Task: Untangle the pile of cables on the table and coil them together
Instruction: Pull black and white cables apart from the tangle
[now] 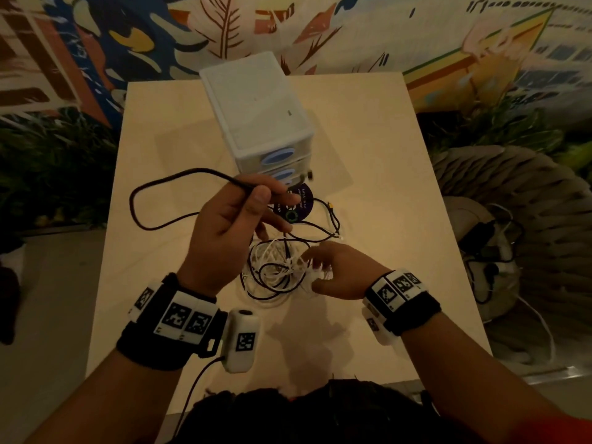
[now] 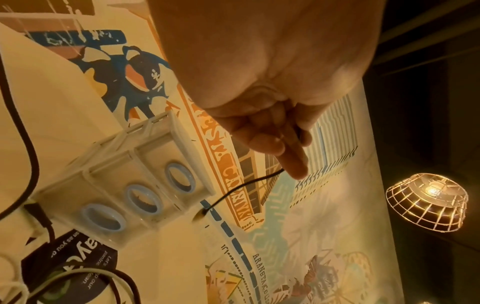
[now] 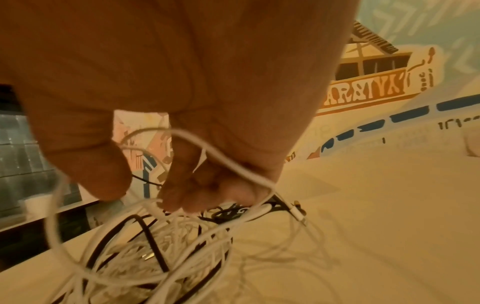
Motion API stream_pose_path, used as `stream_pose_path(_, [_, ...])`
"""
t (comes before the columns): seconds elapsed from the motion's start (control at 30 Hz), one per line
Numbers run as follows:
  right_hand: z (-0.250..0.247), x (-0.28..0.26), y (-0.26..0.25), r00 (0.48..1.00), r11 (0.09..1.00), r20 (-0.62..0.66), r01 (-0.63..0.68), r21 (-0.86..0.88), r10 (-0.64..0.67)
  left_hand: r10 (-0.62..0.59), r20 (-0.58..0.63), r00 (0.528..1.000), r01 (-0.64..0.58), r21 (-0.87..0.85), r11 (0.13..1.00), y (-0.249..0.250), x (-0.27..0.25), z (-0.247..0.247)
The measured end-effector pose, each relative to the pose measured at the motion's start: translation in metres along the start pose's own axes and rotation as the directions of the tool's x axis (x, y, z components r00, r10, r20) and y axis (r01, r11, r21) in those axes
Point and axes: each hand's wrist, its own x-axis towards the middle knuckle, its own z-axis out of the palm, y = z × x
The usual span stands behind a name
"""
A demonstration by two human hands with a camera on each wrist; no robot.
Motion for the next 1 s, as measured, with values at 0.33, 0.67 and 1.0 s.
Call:
stream_pose_path(0.33, [-0.024, -0.009, -0.007, 0.919, 0.864, -0.394, 0.182, 0.469, 0.021, -0.148, 0.061, 0.987, 0.149, -0.018, 0.989, -0.008, -0.01, -0.01])
stream_pose_path(0.67, [-0.03, 0.006, -0.018, 0.839, 0.74, -0.525, 0.26, 0.62, 0.145, -0.365, 0.329, 0.871, -0.037, 0.785, 0.619, -0.031, -0.021, -0.006])
stream_pose_path(1.0, [-0.021, -0.005, -0.018, 0.941, 0.934, -0.335, 0.152, 0.322, -0.038, -0.166, 0.129, 0.978, 0.083, 0.487, 0.87, -0.018, -0.02, -0.013])
